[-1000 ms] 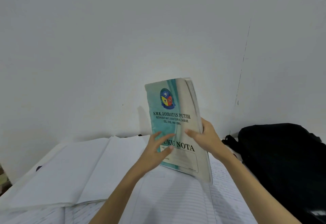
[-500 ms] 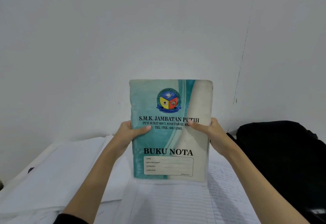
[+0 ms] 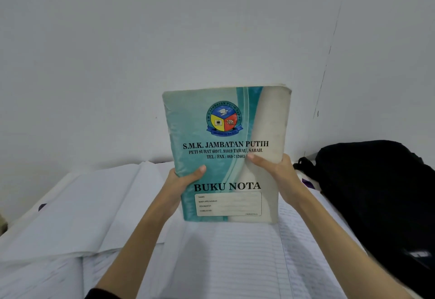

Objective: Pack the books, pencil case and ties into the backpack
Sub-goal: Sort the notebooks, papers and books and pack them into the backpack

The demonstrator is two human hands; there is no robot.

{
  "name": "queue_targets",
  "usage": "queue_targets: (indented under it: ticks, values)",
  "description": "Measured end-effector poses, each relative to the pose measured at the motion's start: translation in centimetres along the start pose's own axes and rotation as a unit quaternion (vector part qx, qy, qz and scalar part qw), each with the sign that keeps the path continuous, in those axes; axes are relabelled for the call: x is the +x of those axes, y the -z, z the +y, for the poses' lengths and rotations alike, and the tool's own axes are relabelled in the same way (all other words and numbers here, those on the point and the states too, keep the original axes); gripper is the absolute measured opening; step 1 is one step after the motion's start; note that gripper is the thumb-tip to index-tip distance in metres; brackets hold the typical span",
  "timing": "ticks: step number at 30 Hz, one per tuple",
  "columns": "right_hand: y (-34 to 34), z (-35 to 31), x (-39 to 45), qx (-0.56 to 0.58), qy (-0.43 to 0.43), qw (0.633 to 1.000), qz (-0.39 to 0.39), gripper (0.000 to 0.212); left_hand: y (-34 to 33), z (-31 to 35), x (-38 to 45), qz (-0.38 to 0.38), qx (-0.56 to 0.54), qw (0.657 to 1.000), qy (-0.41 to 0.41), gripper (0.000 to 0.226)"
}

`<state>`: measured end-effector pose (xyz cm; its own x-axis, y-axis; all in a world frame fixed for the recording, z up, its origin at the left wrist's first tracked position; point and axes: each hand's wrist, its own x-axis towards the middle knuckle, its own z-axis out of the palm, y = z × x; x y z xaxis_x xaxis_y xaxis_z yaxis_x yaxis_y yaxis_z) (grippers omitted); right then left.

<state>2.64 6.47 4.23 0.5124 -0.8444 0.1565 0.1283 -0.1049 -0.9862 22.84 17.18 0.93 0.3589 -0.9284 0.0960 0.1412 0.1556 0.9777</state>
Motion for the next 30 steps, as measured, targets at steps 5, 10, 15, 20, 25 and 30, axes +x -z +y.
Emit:
queue_targets:
  ticks: [5,10,15,20,25,30]
  values:
    - [-0.6,0.1,0.1,-0.002,0.027,0.999,0.045,0.022,-0.2,-0.6,-0.1,0.023,0.001,1.0,-0.021,0.042]
    - [-0.3,2.8,0.0,0.006,-0.011,0.997,0.073,0.031,-0.5,-2.6,0.2,0.038,0.059,0.997,0.015,0.055]
    - [-0.4,4.0,0.1,0.019,-0.019,0.996,0.089,0.025,-0.8,-3.8,0.4,0.081,0.061,0.993,0.062,0.047]
    - [-0.2,4.3,0.1,0.018,-0.008,0.997,0.078,0.021,-0.9,-4.0,0.3,0.099,0.071,0.991,0.053,0.03]
    - [-0.2,3.1,-0.1,-0.006,0.006,0.994,0.108,0.005,-2.6,-2.6,0.4,0.159,0.084,0.984,0.019,0.019]
    - [3.3,-0.2,-1.5,-0.044,-0.02,0.998,0.034,0.044,-5.5,-0.1,0.1,0.131,0.064,0.989,-0.013,0.016]
